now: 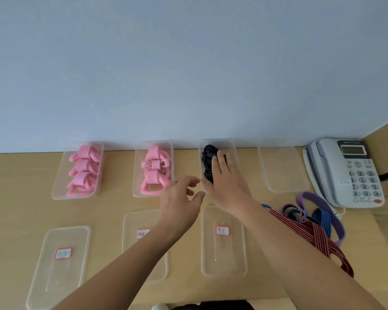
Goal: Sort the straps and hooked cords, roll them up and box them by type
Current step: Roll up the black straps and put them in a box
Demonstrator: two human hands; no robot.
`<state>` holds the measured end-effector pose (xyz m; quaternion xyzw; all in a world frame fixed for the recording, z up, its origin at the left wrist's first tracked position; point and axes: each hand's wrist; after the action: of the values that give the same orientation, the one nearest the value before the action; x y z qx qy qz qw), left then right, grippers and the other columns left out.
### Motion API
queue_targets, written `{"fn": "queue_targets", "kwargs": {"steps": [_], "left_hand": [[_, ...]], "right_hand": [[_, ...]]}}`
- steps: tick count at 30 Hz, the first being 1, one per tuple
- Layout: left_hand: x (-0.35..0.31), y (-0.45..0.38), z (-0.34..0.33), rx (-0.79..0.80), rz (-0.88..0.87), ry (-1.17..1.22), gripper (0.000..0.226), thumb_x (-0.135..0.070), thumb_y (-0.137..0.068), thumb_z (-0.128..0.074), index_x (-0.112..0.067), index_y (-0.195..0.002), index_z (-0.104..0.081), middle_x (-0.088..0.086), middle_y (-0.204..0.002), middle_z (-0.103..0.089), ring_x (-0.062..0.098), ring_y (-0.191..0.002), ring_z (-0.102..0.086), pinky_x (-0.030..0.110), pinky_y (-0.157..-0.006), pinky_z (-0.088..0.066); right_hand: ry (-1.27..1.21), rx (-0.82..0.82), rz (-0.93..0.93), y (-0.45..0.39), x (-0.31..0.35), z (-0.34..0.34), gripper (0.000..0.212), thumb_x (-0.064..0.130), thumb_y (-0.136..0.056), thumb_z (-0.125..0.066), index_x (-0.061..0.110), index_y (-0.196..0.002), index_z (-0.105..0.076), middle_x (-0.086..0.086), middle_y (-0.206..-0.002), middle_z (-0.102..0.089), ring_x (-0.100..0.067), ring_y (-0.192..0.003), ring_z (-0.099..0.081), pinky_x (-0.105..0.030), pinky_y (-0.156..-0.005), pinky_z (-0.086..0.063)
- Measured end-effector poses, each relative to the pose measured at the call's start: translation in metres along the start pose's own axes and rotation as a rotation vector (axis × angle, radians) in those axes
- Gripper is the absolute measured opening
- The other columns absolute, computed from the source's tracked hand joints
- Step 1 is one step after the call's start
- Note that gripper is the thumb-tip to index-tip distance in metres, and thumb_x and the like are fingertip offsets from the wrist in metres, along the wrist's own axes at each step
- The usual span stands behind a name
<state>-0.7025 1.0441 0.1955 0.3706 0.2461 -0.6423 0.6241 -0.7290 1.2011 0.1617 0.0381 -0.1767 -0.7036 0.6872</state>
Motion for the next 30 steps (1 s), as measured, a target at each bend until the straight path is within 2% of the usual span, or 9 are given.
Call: {"fn": "queue_targets", "kwargs": {"steps": [2, 6, 9, 13, 19, 22, 25, 27, 30], "left_hand": [[0.002, 0.007, 0.003, -0.005, -0.015, -0.009, 0.023, -0.019, -0.089, -0.074, -0.021, -0.112, -0.069, -0.01, -0.106, -0.066, 0.008, -0.089, -0.066, 0.033, -0.084, -0.055], [0.006, 0.022, 0.01, 0.016, -0.01, -0.018, 0.026, -0.022, -0.091, -0.072, -0.022, -0.117, -0.067, -0.008, -0.11, -0.064, 0.01, -0.096, -0.062, 0.033, -0.089, -0.053], [0.011, 0.034, 0.017, 0.062, -0.029, -0.064, 0.032, -0.025, -0.092, -0.07, -0.024, -0.124, -0.065, -0.006, -0.121, -0.06, 0.013, -0.114, -0.055, 0.03, -0.096, -0.047], [0.017, 0.056, 0.027, 0.105, -0.056, -0.117, 0.035, -0.028, -0.094, -0.069, -0.025, -0.128, -0.063, -0.003, -0.133, -0.056, 0.015, -0.128, -0.047, 0.021, -0.096, -0.032], [0.02, 0.089, 0.022, 0.212, -0.135, -0.147, 0.037, -0.033, -0.094, -0.069, -0.027, -0.129, -0.063, -0.002, -0.135, -0.057, 0.018, -0.13, -0.047, 0.02, -0.095, -0.029], [0.012, 0.105, 0.012, 0.267, -0.205, -0.162, 0.036, -0.034, -0.094, -0.068, -0.028, -0.129, -0.063, -0.002, -0.136, -0.056, 0.019, -0.131, -0.047, 0.023, -0.098, -0.033], [0.004, 0.118, -0.003, 0.307, -0.247, -0.145, 0.034, -0.033, -0.094, -0.069, -0.028, -0.127, -0.064, -0.003, -0.134, -0.057, 0.02, -0.129, -0.049, 0.026, -0.098, -0.037], [-0.004, 0.13, -0.014, 0.334, -0.275, -0.145, 0.035, -0.034, -0.094, -0.069, -0.028, -0.128, -0.063, -0.004, -0.134, -0.058, 0.019, -0.129, -0.049, 0.027, -0.101, -0.038], [-0.016, 0.141, -0.031, 0.363, -0.305, -0.172, 0.039, -0.035, -0.094, -0.068, -0.028, -0.132, -0.061, -0.004, -0.138, -0.055, 0.018, -0.132, -0.047, 0.028, -0.106, -0.036]], "right_hand": [[0.002, 0.057, -0.009, 0.001, 0.001, -0.008, 0.072, 0.052, -0.106, -0.014, 0.009, -0.159, 0.009, -0.008, -0.166, 0.022, -0.025, -0.152, 0.021, -0.042, -0.126, 0.003], [0.009, 0.068, -0.023, -0.001, 0.0, -0.004, 0.072, 0.052, -0.106, -0.017, 0.011, -0.159, 0.008, -0.008, -0.166, 0.02, -0.025, -0.153, 0.018, -0.043, -0.126, 0.002], [-0.038, -0.039, -0.015, 0.012, 0.003, 0.005, 0.072, 0.052, -0.105, -0.026, 0.011, -0.16, -0.004, -0.009, -0.168, 0.009, -0.026, -0.155, 0.009, -0.042, -0.126, -0.001], [-0.092, -0.157, -0.006, 0.07, 0.014, 0.002, 0.067, 0.047, -0.104, -0.039, 0.015, -0.159, -0.018, -0.008, -0.168, -0.006, -0.027, -0.155, 0.003, -0.04, -0.126, -0.007], [-0.142, -0.209, -0.117, 0.166, 0.013, -0.025, 0.058, 0.045, -0.101, -0.048, 0.016, -0.15, -0.039, -0.011, -0.16, -0.033, -0.034, -0.151, -0.017, -0.044, -0.121, -0.019], [-0.124, -0.3, -0.203, 0.21, -0.001, -0.033, 0.053, 0.041, -0.094, -0.057, 0.012, -0.139, -0.052, -0.011, -0.144, -0.051, -0.037, -0.143, -0.034, -0.05, -0.116, -0.033], [-0.135, -0.413, -0.29, 0.246, -0.02, -0.037, 0.047, 0.029, -0.083, -0.075, 0.004, -0.122, -0.065, -0.015, -0.124, -0.065, -0.041, -0.123, -0.054, -0.051, -0.105, -0.043], [-0.139, -0.451, -0.337, 0.264, -0.036, -0.034, 0.048, 0.027, -0.082, -0.078, 0.004, -0.123, -0.066, -0.014, -0.121, -0.066, -0.039, -0.12, -0.057, -0.049, -0.105, -0.044], [-0.201, -0.432, -0.405, 0.273, -0.066, -0.028, 0.049, 0.029, -0.088, -0.072, 0.006, -0.13, -0.062, -0.011, -0.129, -0.063, -0.034, -0.127, -0.049, -0.044, -0.108, -0.04]]}}
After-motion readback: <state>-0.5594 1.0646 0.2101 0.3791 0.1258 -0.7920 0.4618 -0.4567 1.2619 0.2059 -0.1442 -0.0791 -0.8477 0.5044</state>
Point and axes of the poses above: each hand's wrist, its own y-axis away from the middle knuckle, its own z-axis out of the back of the hand, x = y × z
